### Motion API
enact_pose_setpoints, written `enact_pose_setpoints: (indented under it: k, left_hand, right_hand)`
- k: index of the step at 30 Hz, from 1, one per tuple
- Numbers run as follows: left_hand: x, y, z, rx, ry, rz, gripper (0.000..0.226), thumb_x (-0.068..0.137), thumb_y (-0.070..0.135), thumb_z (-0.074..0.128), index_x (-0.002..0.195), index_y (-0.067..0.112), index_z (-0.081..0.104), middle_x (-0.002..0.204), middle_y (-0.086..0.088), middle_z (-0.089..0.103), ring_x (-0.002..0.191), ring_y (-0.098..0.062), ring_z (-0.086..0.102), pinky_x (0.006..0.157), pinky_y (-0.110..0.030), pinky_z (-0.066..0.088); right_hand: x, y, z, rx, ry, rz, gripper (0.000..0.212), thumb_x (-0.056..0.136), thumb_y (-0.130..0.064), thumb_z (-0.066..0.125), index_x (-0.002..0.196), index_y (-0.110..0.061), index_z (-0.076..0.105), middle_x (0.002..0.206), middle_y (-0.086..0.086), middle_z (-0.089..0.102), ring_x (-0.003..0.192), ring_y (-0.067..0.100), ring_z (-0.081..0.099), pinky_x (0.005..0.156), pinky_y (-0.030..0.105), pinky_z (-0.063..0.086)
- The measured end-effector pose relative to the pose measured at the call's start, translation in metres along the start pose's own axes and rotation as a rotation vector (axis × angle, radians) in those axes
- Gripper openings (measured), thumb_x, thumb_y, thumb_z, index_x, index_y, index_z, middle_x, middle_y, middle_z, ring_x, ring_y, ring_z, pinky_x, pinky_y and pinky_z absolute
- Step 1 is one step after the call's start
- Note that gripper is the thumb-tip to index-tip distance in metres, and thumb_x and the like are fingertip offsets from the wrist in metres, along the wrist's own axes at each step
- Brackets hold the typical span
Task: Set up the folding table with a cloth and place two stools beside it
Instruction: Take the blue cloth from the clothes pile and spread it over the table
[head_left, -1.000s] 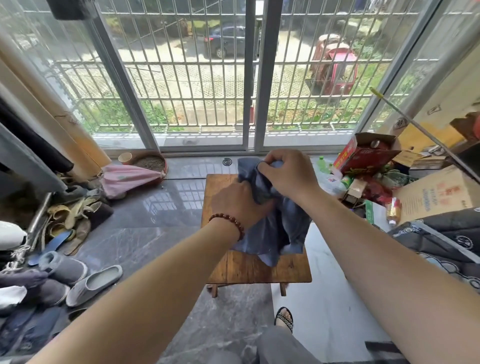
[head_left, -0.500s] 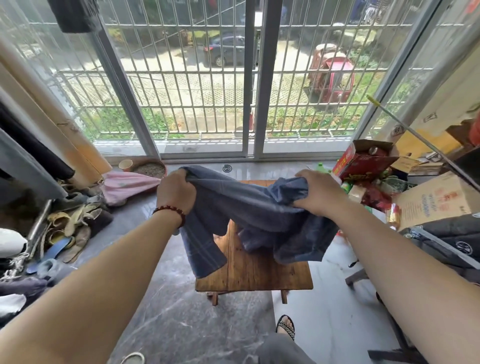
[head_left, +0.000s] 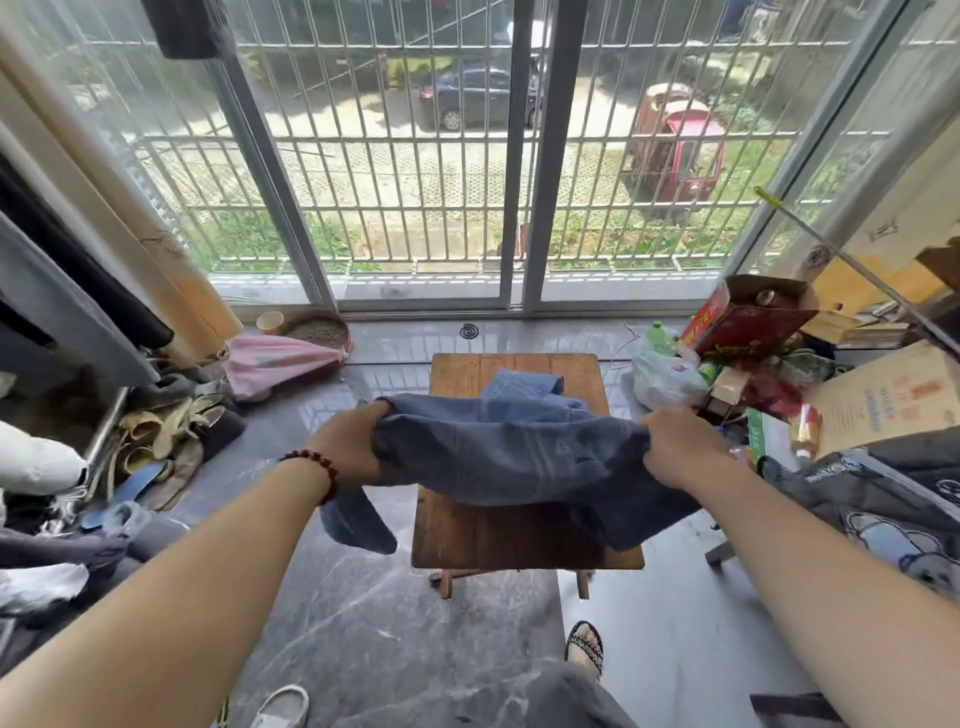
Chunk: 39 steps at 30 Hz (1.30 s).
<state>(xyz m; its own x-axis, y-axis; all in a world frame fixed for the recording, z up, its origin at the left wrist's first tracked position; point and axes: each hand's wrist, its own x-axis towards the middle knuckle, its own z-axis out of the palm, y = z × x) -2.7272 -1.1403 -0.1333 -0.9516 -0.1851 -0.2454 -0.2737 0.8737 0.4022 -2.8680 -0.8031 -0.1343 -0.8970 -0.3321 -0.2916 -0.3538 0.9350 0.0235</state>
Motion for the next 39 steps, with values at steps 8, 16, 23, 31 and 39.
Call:
enact_pose_setpoints:
  k: [8, 16, 23, 31, 39]
  left_hand:
    - [-0.003, -0.004, 0.035, 0.107, 0.063, -0.057, 0.044, 0.078, 0.01, 0.054, 0.12, 0.013, 0.042, 0.103, -0.018, 0.059, 0.092, -0.036, 0.059, 0.068, -0.031, 0.039]
    - [0.025, 0.005, 0.037, -0.058, 0.219, -0.165, 0.053, 0.082, 0.0, 0.042, 0.132, 0.015, 0.034, 0.103, -0.025, 0.062, 0.092, -0.041, 0.059, 0.071, -0.035, 0.042]
    - [0.075, 0.034, 0.027, -0.132, 0.438, -0.217, 0.036, 0.085, 0.008, 0.042, 0.118, 0.02, 0.036, 0.094, -0.022, 0.063, 0.085, -0.042, 0.058, 0.064, -0.035, 0.034]
    - [0.192, 0.072, -0.027, -0.526, 0.41, -0.298, 0.044, 0.08, 0.0, 0.039, 0.119, 0.019, 0.041, 0.102, -0.013, 0.06, 0.091, -0.033, 0.057, 0.078, -0.036, 0.044]
    - [0.31, 0.116, -0.092, -0.819, 0.4, -0.184, 0.063, 0.084, -0.003, 0.048, 0.14, 0.016, 0.025, 0.099, 0.003, 0.048, 0.074, -0.005, 0.047, 0.049, -0.006, 0.04]
  right_hand:
    - [-0.01, -0.007, 0.036, 0.096, -0.109, 0.172, 0.033, 0.094, -0.018, 0.037, 0.12, -0.013, 0.057, 0.126, 0.013, 0.057, 0.115, 0.031, 0.054, 0.088, 0.034, 0.045]
    - [0.01, -0.024, 0.024, 0.496, -0.102, 0.321, 0.032, 0.096, -0.018, 0.034, 0.117, -0.007, 0.056, 0.127, 0.02, 0.056, 0.115, 0.036, 0.053, 0.088, 0.034, 0.043]
    - [0.061, -0.042, 0.009, 1.76, -0.442, 0.576, 0.023, 0.095, -0.001, 0.033, 0.111, -0.009, 0.046, 0.095, 0.018, 0.059, 0.071, 0.038, 0.063, 0.048, 0.045, 0.054]
    - [0.167, -0.05, -0.041, 2.019, -0.37, 0.325, 0.03, 0.096, 0.003, 0.03, 0.116, -0.003, 0.051, 0.074, 0.019, 0.067, 0.069, 0.035, 0.069, 0.063, 0.046, 0.054]
    - [0.283, -0.05, -0.119, 2.01, -0.358, 0.044, 0.031, 0.097, 0.0, 0.025, 0.092, -0.013, 0.053, 0.042, -0.002, 0.053, 0.047, 0.011, 0.06, 0.085, 0.048, 0.049]
